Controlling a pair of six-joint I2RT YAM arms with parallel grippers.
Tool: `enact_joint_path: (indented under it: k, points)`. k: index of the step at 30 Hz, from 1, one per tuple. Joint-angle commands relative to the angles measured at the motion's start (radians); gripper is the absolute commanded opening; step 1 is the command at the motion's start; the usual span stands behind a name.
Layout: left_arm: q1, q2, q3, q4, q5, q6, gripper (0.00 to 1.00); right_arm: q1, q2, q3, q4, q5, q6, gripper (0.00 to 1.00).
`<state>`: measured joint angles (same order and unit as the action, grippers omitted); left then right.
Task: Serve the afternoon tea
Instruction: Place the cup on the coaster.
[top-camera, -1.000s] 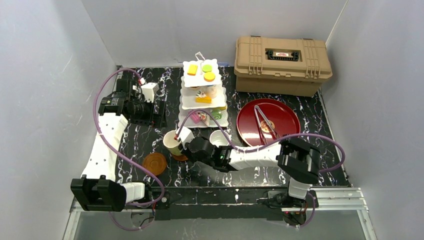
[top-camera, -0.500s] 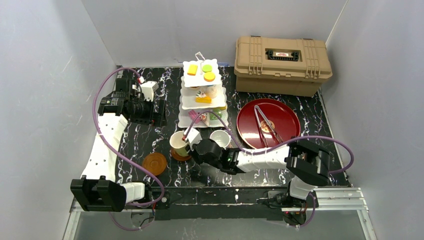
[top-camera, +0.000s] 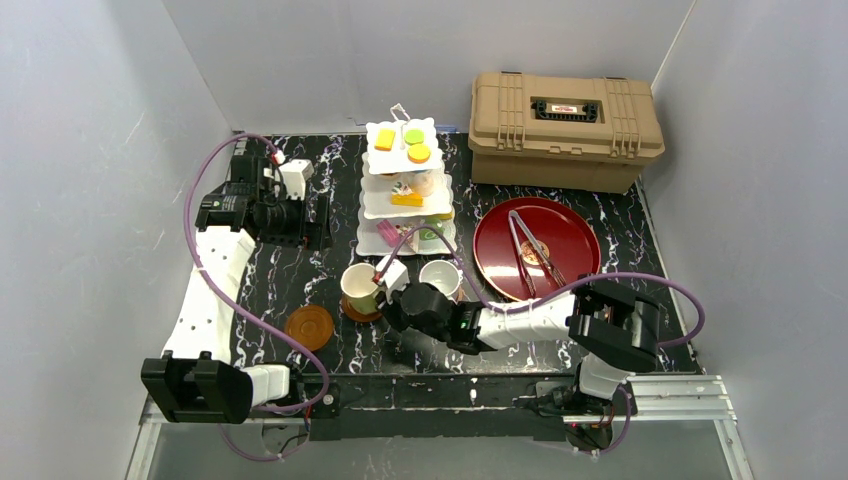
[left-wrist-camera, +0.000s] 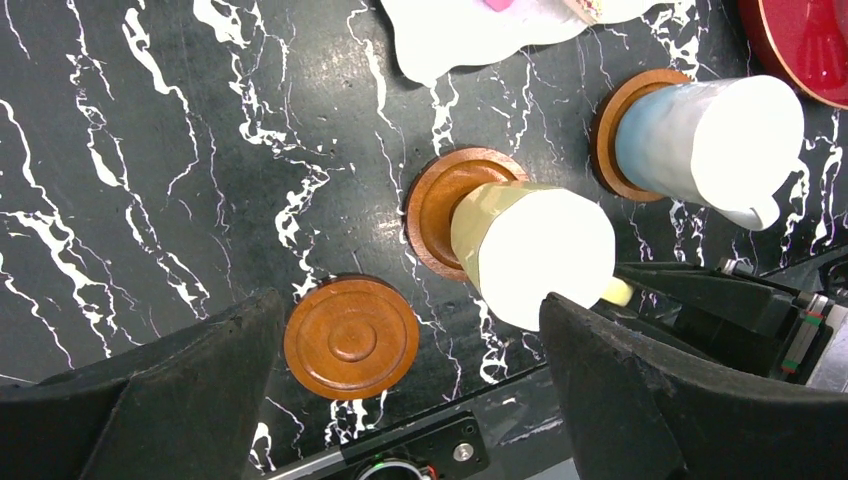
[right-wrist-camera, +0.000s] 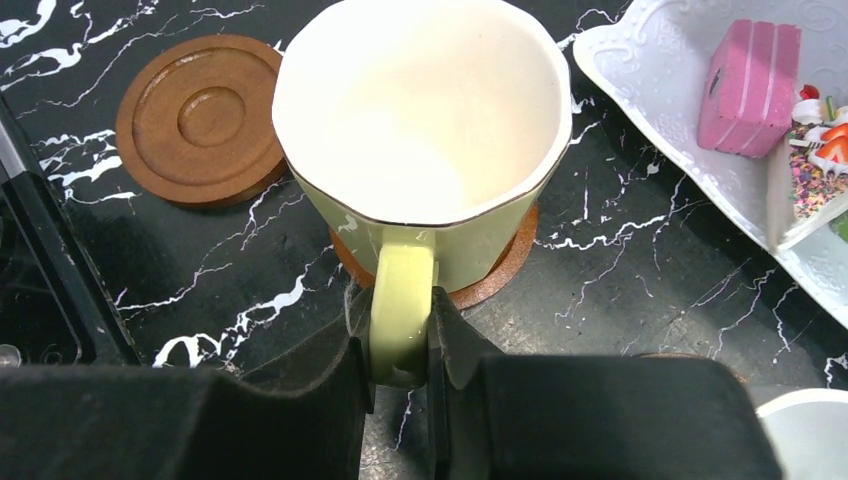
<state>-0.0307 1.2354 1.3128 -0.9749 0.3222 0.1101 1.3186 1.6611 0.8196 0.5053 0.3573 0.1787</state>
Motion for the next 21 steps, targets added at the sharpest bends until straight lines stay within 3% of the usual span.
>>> enact_joint_path:
  k: [1, 2, 7, 10, 18, 21]
  points:
    - [0.017, -0.007, 0.014, 0.015, -0.003, -0.024, 0.98, 0.014, -0.024, -0.011, 0.084, -0.003, 0.019, 0.36]
    - [0.020, -0.002, 0.014, 0.017, -0.002, -0.025, 0.98, 0.015, -0.027, -0.015, 0.079, 0.004, 0.016, 0.47]
    - [0.029, 0.004, 0.016, 0.023, -0.001, -0.027, 0.98, 0.024, -0.057, -0.018, 0.053, 0.062, -0.005, 0.76]
    - [0.029, 0.006, 0.024, 0.023, 0.002, -0.027, 0.98, 0.024, -0.083, -0.001, 0.031, 0.094, -0.026, 0.98]
    - [0.099, 0.017, 0.025, 0.035, 0.059, -0.045, 0.98, 0.021, -0.236, 0.069, -0.155, 0.216, -0.043, 0.98]
    - [0.100, -0.045, -0.090, 0.178, 0.119, -0.042, 0.98, -0.012, -0.344, 0.061, -0.246, 0.296, -0.050, 0.98]
